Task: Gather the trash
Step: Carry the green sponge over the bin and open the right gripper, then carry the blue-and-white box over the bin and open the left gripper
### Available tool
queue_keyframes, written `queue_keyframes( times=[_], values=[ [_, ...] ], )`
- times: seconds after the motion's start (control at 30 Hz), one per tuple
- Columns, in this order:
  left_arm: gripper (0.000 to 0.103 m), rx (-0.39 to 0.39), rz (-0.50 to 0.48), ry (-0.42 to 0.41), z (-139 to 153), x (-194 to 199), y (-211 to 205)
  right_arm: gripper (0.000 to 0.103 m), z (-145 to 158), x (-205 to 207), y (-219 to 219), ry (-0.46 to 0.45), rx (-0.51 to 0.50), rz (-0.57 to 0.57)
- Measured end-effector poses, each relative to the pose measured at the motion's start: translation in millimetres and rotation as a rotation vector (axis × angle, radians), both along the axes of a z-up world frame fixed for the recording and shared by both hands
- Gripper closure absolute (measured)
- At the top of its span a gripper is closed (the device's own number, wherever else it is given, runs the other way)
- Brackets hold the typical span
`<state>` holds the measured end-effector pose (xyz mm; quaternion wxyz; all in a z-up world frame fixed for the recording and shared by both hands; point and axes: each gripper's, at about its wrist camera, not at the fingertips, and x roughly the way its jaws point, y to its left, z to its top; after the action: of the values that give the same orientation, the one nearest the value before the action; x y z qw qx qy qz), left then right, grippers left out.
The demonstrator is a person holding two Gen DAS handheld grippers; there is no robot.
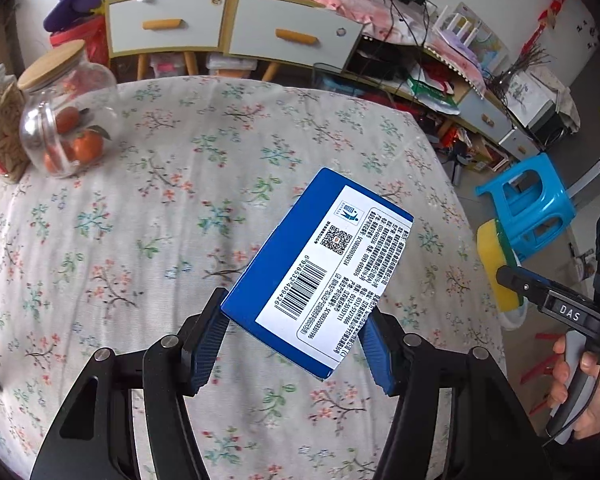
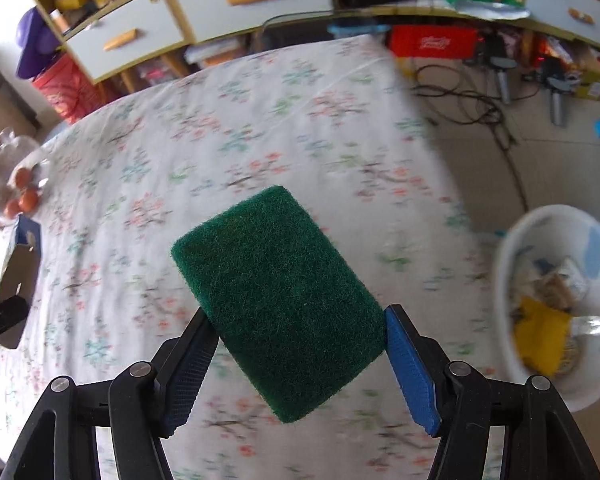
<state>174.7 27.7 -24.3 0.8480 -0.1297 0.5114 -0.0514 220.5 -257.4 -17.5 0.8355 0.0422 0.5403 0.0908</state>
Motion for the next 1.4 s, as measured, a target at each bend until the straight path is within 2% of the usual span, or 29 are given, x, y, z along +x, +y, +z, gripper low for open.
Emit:
queue_keyframes(
  times=[0.3, 0.6, 0.73, 0.77, 0.93, 1.23, 1.4],
  values=[
    [0.039, -0.026, -0.067, 0.014, -3, 12, -49, 0.031, -3, -5, -91, 0.014, -0.030, -0.173],
    [0.038, -0.015, -0.157, 0.008, -9, 17, -100, 0.029, -12, -19, -175, 0.031, -0.046, -0.322],
    [0.038, -0.010, -0.209, -0.001, -12, 21, -129, 0.015, -16, -21, -201, 0.040, -0.017, -0.376],
    [0.038, -0.009, -0.222, 0.000, -12, 23, -135, 0.015, -17, -22, -205, 0.042, -0.011, -0.385],
    [0.038, 0.033, -0.308, -0.017, -14, 31, -182, 0.014, -9, -30, -224, 0.024, -0.007, -0.401],
    [0.038, 0.040, -0.454, -0.015, -27, 52, -287, 0.013, -10, -55, -270, 0.033, 0.005, -0.447],
    [0.038, 0.044, -0.497, -0.027, -30, 61, -329, 0.013, -14, -66, -301, 0.041, 0.031, -0.501]
  ],
)
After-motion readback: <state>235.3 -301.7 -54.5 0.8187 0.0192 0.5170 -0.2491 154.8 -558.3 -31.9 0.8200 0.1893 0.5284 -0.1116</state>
